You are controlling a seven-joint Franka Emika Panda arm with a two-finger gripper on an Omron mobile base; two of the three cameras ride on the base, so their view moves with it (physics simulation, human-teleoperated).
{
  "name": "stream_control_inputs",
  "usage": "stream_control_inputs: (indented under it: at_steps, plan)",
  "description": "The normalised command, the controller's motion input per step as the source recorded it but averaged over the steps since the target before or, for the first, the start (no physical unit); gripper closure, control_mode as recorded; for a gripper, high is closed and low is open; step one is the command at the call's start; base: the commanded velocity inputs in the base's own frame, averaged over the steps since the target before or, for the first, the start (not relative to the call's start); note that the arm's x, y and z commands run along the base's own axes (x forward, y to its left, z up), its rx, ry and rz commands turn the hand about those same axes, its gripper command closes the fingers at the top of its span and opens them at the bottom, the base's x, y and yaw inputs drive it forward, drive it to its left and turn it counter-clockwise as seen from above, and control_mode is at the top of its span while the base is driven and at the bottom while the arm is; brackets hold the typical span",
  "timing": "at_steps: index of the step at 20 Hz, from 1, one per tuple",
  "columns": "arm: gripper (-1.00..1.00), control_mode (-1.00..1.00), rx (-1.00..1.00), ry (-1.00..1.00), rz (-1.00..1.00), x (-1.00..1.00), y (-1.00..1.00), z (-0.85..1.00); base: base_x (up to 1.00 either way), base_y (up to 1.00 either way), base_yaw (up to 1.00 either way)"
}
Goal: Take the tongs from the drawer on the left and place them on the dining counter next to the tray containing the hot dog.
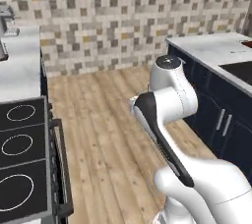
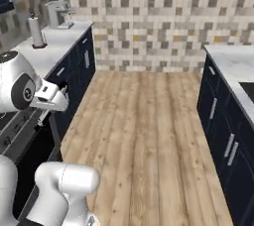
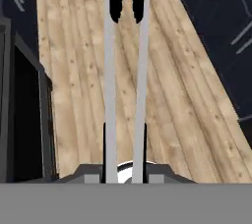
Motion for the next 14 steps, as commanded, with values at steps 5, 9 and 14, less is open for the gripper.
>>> stream_control_inputs:
  at_steps: [5, 9, 14]
  plan:
    - [1.00, 1.00, 0.00, 0.00, 0.00, 0.00, 0.00, 0.00, 0.00, 0.03, -1.00]
    - [1.00, 1.00, 0.00, 0.00, 0.00, 0.00, 0.00, 0.00, 0.56, 0.64, -0.71]
    - [1.00, 1.00, 0.00, 0.00, 0.00, 0.00, 0.00, 0.00, 1.00, 1.00, -0.05]
